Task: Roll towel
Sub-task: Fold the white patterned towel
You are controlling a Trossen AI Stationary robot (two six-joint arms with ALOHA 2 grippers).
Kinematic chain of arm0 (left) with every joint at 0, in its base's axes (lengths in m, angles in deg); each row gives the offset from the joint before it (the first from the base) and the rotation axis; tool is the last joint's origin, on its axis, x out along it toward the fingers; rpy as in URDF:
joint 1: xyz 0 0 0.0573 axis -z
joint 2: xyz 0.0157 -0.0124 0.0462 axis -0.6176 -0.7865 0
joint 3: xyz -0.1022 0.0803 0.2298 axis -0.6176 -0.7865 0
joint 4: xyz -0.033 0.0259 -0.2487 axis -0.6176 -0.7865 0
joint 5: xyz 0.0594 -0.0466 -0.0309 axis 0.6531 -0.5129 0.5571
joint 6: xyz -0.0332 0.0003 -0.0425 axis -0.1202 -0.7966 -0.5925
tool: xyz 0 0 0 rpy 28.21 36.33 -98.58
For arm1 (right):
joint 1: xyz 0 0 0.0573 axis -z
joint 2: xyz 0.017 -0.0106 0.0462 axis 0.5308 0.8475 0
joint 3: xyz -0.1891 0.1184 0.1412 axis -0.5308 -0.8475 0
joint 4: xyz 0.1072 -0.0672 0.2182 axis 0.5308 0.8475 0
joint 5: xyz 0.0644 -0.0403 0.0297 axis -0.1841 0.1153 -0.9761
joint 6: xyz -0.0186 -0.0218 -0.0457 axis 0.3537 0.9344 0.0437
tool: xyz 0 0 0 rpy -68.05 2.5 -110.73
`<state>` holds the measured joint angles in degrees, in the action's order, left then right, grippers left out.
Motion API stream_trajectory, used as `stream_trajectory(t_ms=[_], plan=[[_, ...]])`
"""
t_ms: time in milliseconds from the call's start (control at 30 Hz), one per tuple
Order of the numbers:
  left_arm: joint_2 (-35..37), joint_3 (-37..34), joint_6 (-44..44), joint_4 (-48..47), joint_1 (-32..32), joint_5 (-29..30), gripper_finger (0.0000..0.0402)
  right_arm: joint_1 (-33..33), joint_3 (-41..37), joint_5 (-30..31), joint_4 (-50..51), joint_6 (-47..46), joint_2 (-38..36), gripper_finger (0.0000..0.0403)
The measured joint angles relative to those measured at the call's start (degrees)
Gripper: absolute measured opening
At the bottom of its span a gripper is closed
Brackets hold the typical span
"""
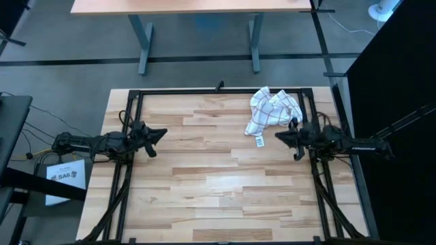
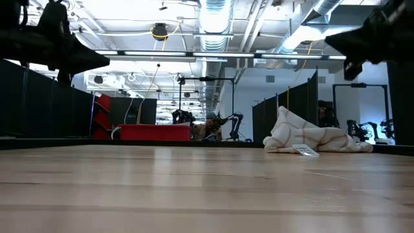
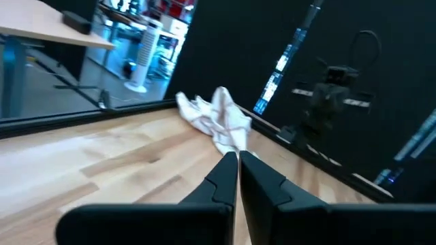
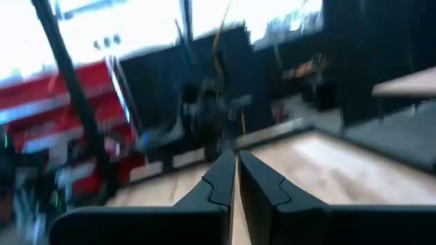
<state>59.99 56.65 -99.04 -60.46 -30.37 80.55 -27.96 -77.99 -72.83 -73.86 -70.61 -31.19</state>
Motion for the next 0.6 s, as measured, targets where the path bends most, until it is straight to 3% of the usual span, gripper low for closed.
stream_trajectory(t_ms=[167, 367, 467, 600], plan=[[0.0, 0.1, -0.1, 0.1, 0.0, 1.8, 0.0001, 5.1, 2.0, 8.7, -7.0, -0.1, 0.9, 0.0008], [0.0, 0.1, -0.7, 0.4, -0.1, 2.2, 0.0001, 14.2, 13.1, 9.1, -4.3, 3.8, 11.6, 0.0008], [0.0, 0.1, -0.8, 0.7, -0.1, 2.2, 0.0001, 18.6, 22.1, 9.8, 0.6, 9.1, 19.6, 0.0008], [0.0, 0.1, -0.8, 0.7, -0.1, 2.2, 0.0001, 25.0, 34.1, 11.6, 15.3, 14.5, 31.2, 0.0008]])
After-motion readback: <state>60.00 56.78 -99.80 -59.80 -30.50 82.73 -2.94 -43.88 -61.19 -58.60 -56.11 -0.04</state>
